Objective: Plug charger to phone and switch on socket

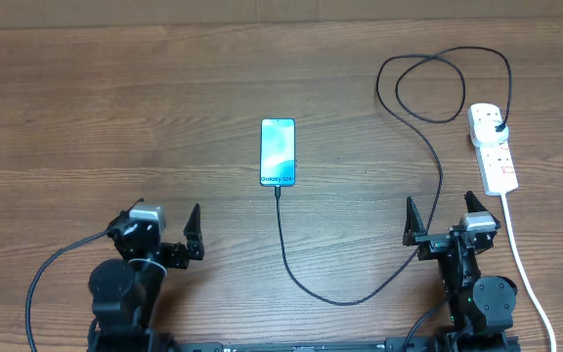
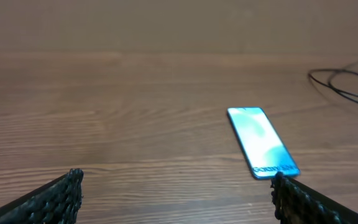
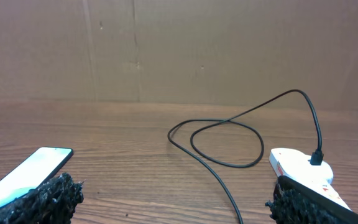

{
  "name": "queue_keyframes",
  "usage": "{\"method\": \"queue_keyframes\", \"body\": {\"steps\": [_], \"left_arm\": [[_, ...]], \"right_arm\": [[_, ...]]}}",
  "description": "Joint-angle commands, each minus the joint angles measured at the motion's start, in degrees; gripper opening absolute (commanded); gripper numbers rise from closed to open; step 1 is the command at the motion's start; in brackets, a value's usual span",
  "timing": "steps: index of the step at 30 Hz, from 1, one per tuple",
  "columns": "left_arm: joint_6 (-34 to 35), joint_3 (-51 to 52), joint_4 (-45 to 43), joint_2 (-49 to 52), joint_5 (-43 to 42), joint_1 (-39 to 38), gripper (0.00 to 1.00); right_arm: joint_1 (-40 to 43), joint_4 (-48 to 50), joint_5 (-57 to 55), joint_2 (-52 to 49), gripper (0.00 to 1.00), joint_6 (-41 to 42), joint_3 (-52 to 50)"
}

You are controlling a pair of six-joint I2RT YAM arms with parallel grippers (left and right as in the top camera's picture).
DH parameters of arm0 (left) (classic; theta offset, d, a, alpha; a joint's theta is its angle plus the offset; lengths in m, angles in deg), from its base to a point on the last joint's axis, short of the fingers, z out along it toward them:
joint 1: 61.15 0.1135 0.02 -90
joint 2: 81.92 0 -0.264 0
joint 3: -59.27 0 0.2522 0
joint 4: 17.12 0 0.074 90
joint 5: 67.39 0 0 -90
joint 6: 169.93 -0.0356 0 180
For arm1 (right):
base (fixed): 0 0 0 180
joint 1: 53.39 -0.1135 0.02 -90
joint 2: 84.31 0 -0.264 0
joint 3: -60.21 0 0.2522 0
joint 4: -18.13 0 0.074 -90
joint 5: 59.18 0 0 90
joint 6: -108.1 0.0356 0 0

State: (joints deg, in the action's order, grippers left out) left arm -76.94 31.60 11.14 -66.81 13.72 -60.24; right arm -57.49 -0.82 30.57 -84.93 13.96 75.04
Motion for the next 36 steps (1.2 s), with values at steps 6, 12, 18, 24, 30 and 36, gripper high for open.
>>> {"method": "queue_keyframes", "body": {"steps": [6, 12, 18, 24, 30, 36], "left_arm": [[1.9, 9.7, -8.6, -9.7, 2.3, 1.0, 1.00], [5.2, 13.6, -11.8, -13.5, 7.3, 0.9, 0.99], [5.2, 13.6, -10.4, -15.0, 13.9, 0.9, 1.00], [4.7, 13.6, -10.4, -15.0, 13.9, 0.9, 1.00], [0.3, 13.6, -10.2, -15.0, 12.6, 0.9, 1.00], [-0.2, 13.6, -10.1, -15.0, 12.0, 0.9, 0.99]], "right_arm": [[0.4, 0.3, -0.1, 0.5, 1.00, -0.2, -0.6], [0.4, 0.3, -0.1, 0.5, 1.00, -0.2, -0.6], [0.4, 0.3, -0.1, 0.5, 1.00, -0.2, -0.6], [0.4, 0.3, -0.1, 0.5, 1.00, -0.2, -0.6], [0.4, 0.3, -0.1, 0.5, 1.00, -0.2, -0.6], [0.4, 0.3, -0.1, 0.5, 1.00, -0.2, -0.6]]}}
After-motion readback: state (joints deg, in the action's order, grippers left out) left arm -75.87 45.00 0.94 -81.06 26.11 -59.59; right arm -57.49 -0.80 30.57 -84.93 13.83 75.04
